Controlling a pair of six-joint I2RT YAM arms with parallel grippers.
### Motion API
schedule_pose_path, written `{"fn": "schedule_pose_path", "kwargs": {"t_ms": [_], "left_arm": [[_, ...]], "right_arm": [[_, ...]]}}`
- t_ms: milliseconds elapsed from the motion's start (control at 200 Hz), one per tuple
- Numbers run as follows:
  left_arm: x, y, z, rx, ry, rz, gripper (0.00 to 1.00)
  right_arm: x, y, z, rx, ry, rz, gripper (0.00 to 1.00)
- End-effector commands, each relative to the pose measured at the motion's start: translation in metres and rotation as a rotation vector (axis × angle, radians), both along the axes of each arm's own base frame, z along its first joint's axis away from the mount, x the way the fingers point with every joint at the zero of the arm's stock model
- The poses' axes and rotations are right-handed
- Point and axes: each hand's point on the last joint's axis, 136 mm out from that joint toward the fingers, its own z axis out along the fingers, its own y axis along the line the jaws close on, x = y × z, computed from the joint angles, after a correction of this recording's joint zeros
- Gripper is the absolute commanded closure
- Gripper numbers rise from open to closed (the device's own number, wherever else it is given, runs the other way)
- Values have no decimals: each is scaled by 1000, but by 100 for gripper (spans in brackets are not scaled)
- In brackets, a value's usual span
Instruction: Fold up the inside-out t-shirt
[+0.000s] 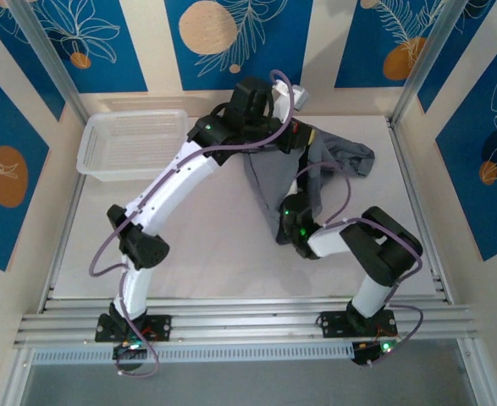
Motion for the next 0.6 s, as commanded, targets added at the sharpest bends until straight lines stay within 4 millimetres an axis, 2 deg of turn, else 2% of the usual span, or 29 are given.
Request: {"fn": "schedule_pose_path", "kwargs": {"t_ms": [0,65,125,230,300,380,480,595], "left_arm": [[-15,2,9,-12,67,-23,100],[-21,3,12,-4,53,-34,100],[-31,4,14,5,35,-57,100],[-41,10,28,-6,-5,-64,100],[-46,14,44,-36,-30,-61,100],[-55,16,67,-97,-60,-79,100],[-65,13,97,-186,-90,-110,100],[-59,12,112,-220,-118,-81,100]], "right_arm": [[-5,9,32,-88,-163,2,100],[-1,16,27,-81,-123,46,100],[9,11,16,-7,-1,64,100],[31,-22,-2,201,278,40,100],[43,-42,-10,215,341,-15,100],[55,-54,-26,218,444,-38,100],[60,-44,-45,209,617,-32,100],[50,-16,-43,235,681,-7,100]]}}
